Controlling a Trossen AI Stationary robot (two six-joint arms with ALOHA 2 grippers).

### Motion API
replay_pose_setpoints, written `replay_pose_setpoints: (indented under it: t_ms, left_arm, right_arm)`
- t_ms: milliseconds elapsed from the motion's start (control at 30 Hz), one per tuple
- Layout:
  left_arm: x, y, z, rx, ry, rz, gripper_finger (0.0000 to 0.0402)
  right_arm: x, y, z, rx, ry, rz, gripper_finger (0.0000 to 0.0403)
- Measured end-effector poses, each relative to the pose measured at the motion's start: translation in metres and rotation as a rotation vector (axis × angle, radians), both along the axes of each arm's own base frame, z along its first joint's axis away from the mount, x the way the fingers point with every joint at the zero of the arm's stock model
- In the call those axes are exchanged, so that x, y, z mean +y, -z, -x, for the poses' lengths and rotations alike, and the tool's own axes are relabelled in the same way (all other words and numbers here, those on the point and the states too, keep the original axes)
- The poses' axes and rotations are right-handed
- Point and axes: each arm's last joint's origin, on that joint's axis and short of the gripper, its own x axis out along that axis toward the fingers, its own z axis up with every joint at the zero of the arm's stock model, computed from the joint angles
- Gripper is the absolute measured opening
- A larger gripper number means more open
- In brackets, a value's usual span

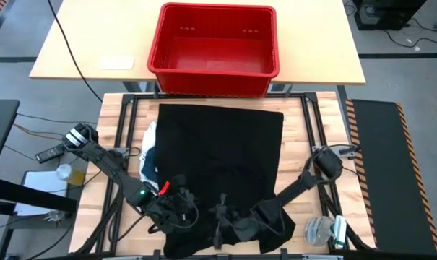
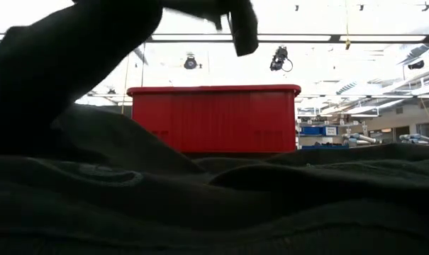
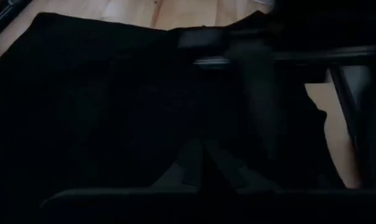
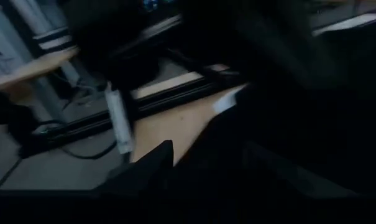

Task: Fold laundry
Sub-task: Fold the black shirt

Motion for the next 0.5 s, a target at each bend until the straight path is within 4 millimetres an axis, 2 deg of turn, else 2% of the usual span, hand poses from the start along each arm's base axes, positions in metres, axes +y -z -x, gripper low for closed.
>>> replay_pose_setpoints:
  t_ms: [67,267,333,500]
  left_arm:
    - [0.0,0.0,-0.001,-0.01,-0.016,0.026,0.0012]
    - [0.0,-0.004,-0.004,-0.055,-0.044,0.092,0.0013]
    - [-0.001,-0.004,-0.004,-0.054,-0.048,0.117,0.0013]
    - [-0.002,-0.004,-0.005,-0.055,-0.065,0.187,0.0013]
  right_arm:
    - [0.008,0.002,0.0,-0.005,0.019,0.026,0.0197]
    - [0.011,0.026,-0.023,0.017,0.097,0.092,0.0197]
    - [0.016,0.031,-0.024,0.031,0.122,0.158,0.0197]
    - [0.026,0.026,-0.025,0.06,0.143,0.363,0.0197]
